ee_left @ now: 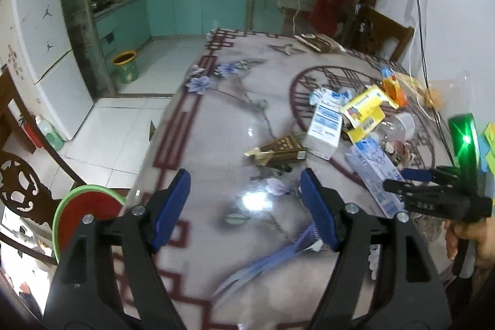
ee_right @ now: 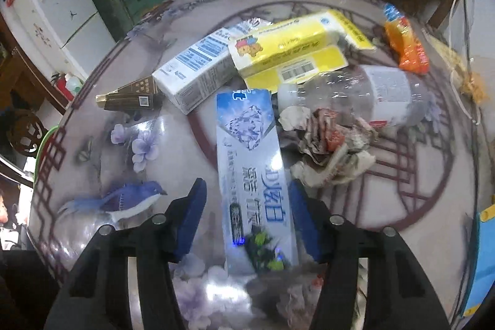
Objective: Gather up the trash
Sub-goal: 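Grasp the milk carton with the left tool while the right tool grasps the toothpaste box, then lift the milk carton and toothpaste box and carry them toward the bucket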
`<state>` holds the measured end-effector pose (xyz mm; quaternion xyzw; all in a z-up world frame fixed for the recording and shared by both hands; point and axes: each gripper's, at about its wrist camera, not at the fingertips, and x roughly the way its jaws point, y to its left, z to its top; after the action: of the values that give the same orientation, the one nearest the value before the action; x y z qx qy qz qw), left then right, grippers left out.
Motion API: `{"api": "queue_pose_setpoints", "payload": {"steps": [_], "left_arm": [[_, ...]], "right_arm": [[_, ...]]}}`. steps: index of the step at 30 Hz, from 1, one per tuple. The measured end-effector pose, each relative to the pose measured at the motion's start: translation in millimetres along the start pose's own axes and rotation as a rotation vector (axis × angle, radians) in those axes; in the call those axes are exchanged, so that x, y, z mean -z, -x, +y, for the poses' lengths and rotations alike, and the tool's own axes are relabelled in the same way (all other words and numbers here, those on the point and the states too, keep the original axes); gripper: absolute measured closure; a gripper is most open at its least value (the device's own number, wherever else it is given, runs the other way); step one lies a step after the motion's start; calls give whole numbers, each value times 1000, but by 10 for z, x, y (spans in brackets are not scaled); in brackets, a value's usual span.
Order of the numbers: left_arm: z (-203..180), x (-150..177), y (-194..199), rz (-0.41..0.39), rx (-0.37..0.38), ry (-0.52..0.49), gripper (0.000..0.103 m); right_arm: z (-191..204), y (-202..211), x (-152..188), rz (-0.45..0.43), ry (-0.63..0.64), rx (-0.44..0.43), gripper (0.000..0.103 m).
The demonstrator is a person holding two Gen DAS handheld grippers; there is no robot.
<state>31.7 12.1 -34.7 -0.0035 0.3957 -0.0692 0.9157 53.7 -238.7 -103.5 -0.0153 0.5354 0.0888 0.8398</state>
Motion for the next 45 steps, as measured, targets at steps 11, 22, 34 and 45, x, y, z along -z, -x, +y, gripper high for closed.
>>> {"api": "queue_pose_setpoints", "payload": {"steps": [11,22,34,45], "left_arm": [[-499,-54,-381,56,6,-115,32],[-1133,-536,-1451,172,-2,-213,32],[-1345,-634,-1956,265,24,-240,32],[-1248,-635,-1501,177,46,-232,53]], "right_arm": [[-99,-182,-142,33,-28,-56,55],[-667,461,-135,-141,-264,-168,55],[-803,428,-141,-118,-322,-234,55],[-716,420,-163,-128,-281,-220,55]]}}
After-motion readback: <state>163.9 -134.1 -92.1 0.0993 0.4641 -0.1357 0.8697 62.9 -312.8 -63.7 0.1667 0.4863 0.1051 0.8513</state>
